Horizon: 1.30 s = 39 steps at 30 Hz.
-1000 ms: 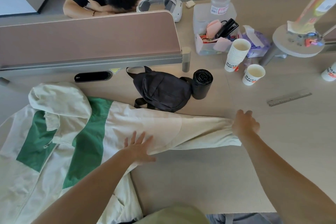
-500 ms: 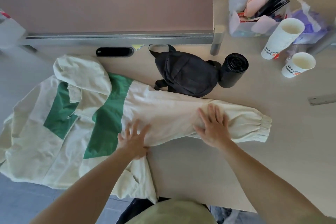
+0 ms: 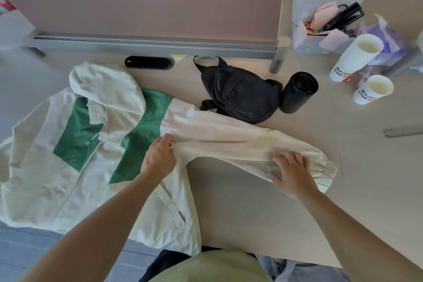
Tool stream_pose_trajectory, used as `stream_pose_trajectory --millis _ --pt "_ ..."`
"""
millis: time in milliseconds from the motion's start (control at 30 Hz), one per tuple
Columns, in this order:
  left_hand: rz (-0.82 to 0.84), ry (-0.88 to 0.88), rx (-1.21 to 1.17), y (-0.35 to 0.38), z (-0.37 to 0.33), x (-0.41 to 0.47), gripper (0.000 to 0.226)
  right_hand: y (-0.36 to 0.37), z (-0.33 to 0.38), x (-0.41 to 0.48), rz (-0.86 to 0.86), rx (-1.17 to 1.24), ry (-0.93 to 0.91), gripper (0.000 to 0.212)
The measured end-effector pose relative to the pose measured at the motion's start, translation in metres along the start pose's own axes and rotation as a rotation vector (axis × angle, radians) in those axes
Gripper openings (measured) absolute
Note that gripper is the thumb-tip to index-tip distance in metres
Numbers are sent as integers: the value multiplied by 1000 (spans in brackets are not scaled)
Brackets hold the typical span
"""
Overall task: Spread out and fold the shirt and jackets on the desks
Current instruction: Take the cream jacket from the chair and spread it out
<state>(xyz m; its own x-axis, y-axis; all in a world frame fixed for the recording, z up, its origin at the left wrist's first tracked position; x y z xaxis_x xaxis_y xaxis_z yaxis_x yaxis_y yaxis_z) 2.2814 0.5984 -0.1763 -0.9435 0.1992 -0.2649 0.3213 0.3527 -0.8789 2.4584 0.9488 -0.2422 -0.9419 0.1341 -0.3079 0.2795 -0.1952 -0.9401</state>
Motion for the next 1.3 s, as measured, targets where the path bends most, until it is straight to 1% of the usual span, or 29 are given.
stream_pose_trajectory --millis 33,100,133,200,267,333,400,433,467,500,533,567,600,633,667,700,733,800,867,900,933,967,1033,1100,1133,1167,1233,1267,1300 --pt "0 0 -11 -4 -1 2 33 0 1 -2 41 26 -11 55" --pt "36 -10 -12 -12 -2 6 35 2 0 -7 105 91 -39 62" --pt "67 -22 1 -14 -3 8 35 5 -1 -10 112 102 -57 64" --pt "115 -28 38 -15 -9 9 32 9 -7 -17 59 105 -91 56" --pt "126 -35 48 -12 -17 7 31 9 -17 -24 -59 68 -87 52" --pt "81 -98 63 -10 -29 7 26 0 -26 -31 -243 -27 -81 45" --pt "28 -194 -5 -9 -39 13 26 -15 -35 -35 -461 -57 -67 31" --pt "37 -225 -72 -11 -46 18 26 -21 -40 -35 -537 -61 -42 29" --pt "82 -246 -106 -15 -52 23 26 -27 -44 -34 -568 -73 -5 30" --pt "156 -265 -111 -17 -58 28 25 -32 -47 -33 -547 -81 43 32" --pt "191 -259 -116 -21 -66 30 24 -34 -49 -32 -467 -97 120 34" --pt "273 -241 -23 -17 -67 30 26 -34 -48 -33 -310 -119 219 36" --pt "282 -178 50 -10 -66 28 29 -33 -45 -34 -146 -128 319 38" --pt "291 -185 -17 -2 -60 26 31 -29 -44 -35 -33 -140 384 38" --pt "294 -165 -10 1 -57 22 30 -25 -39 -34 17 -131 407 39" --pt "270 -128 42 6 -51 18 29 -20 -32 -31 20 -99 376 39" --pt "254 -105 55 7 -49 14 29 -15 -21 -29 2 -68 302 38" --pt "216 -111 118 8 -40 5 28 -1 9 -22 -95 31 86 31" --pt "141 -221 96 6 -25 0 37 8 50 -14 -179 86 -152 26" --pt "98 -299 57 3 -16 -2 46 11 70 -8 -175 115 -227 27" --pt "52 -390 26 -2 -6 -6 55 14 87 -1 -157 151 -263 29" --pt "9 -485 15 -5 5 -11 63 16 100 6 -140 182 -268 32" --pt "-11 -672 48 -12 26 -22 78 21 112 23 -115 221 -222 38" --pt "-4 -803 39 -13 55 -34 89 24 113 35 -121 229 -188 32" --pt "22 -840 -33 -13 68 -40 91 24 111 40 -132 233 -184 27" --pt "59 -864 -133 -12 77 -47 89 24 108 44 -137 233 -186 23" --pt "117 -866 -362 -12 94 -61 71 23 100 47 -142 224 -214 25" --pt "178 -866 -458 -13 100 -67 66 23 96 46 -138 220 -237 31" --pt "289 -858 -535 -16 104 -73 67 23 91 44 -132 215 -264 35"
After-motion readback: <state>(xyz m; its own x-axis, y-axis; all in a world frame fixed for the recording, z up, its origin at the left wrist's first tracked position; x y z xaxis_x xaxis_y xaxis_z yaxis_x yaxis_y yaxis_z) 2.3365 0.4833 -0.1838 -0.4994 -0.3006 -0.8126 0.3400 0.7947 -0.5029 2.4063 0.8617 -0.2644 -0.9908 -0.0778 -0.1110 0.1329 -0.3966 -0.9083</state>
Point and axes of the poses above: each hand's wrist, its own x-axis towards the middle knuckle, its own y-axis out of the palm, z = x × y, the point moved 1 cm from there along x, towards the middle knuckle, and after that the axes turned 2 degrees about -y, right-handed, at the moved point
